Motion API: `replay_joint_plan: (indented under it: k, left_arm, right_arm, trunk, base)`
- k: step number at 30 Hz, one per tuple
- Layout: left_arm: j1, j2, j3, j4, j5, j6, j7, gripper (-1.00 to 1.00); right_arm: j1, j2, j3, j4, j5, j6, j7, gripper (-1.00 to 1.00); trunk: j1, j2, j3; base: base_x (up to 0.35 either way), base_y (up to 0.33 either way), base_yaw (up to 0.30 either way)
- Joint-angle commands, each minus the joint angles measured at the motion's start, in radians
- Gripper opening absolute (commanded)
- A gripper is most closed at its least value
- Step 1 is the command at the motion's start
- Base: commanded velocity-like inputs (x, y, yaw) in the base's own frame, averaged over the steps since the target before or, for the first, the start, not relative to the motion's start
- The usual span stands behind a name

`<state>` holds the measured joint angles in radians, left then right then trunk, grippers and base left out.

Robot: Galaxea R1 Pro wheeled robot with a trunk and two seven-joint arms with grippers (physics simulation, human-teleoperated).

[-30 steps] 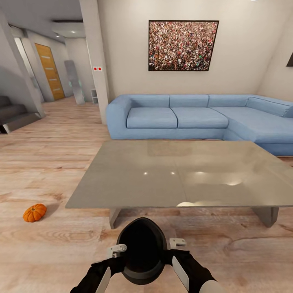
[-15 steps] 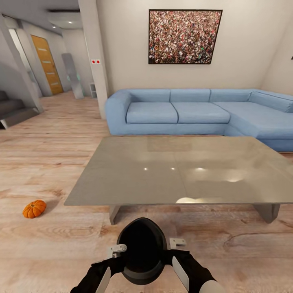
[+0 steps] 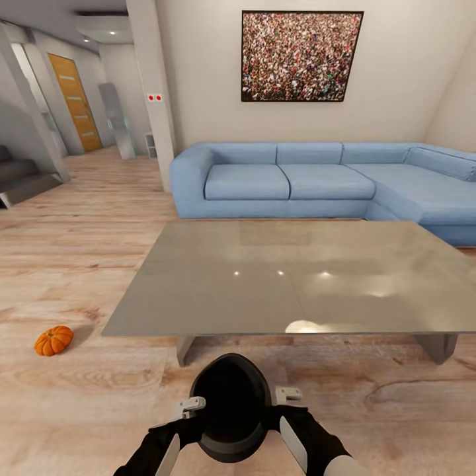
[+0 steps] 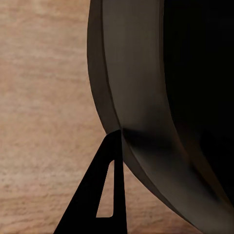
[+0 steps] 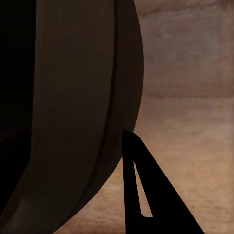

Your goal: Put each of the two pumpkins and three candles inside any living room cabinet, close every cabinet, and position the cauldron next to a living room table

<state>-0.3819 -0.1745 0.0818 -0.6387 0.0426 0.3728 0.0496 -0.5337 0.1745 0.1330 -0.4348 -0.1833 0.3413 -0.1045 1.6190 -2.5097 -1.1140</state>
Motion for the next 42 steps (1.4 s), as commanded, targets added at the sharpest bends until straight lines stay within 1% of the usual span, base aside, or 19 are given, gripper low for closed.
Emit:
replay_joint_plan:
  k: [1, 5, 12, 20, 34, 35, 40, 42]
  left_arm:
    - [0.000, 0.001, 0.013, 0.001, 0.068, 0.000, -0.004, -1.00]
    - [0.000, 0.001, 0.013, 0.001, 0.068, 0.000, -0.004, -1.00]
    - [0.000, 0.001, 0.013, 0.001, 0.068, 0.000, -0.004, -1.00]
    - [0.000, 0.001, 0.013, 0.001, 0.068, 0.000, -0.004, -1.00]
    - [0.000, 0.001, 0.013, 0.001, 0.068, 0.000, -0.004, -1.00]
    - [0.000, 0.001, 0.013, 0.001, 0.068, 0.000, -0.004, -1.00]
    - [0.000, 0.001, 0.012, 0.001, 0.107, 0.000, -0.002, -1.00]
    - [0.000, 0.002, 0.012, 0.001, 0.117, 0.000, -0.002, -1.00]
  right_arm:
    - [-0.001, 0.000, -0.005, -0.005, -0.013, -0.077, 0.080, -1.00]
    - [-0.002, 0.000, -0.005, -0.005, -0.013, -0.077, 0.080, -1.00]
    - [-0.001, 0.000, -0.005, -0.005, -0.013, -0.077, 0.081, -1.00]
    - [-0.001, 0.000, -0.005, -0.005, -0.013, -0.077, 0.081, -1.00]
    - [-0.001, 0.000, -0.005, -0.005, -0.013, -0.077, 0.080, -1.00]
    - [-0.001, 0.000, -0.005, -0.005, -0.013, -0.077, 0.080, 1.00]
    - [-0.001, 0.000, -0.005, -0.005, -0.013, -0.077, 0.081, 1.00]
    - [-0.001, 0.000, -0.006, -0.005, -0.013, -0.077, 0.081, 1.00]
  trunk:
    - [0.000, 0.000, 0.000]
    - [0.000, 0.000, 0.000]
    - [0.000, 0.000, 0.000]
    - [0.003, -0.002, -0.031]
    - [0.003, -0.002, -0.031]
    - [0.003, -0.002, -0.031]
    - [0.003, -0.002, -0.031]
    - [0.003, -0.002, -0.031]
  base:
    - [0.279, 0.000, 0.000]
    - [0.194, 0.000, 0.000]
    - [0.020, 0.000, 0.000]
    - [0.000, 0.000, 0.000]
    - [0.000, 0.000, 0.000]
    - [0.000, 0.000, 0.000]
    - [0.000, 0.000, 0.000]
    - [0.000, 0.000, 0.000]
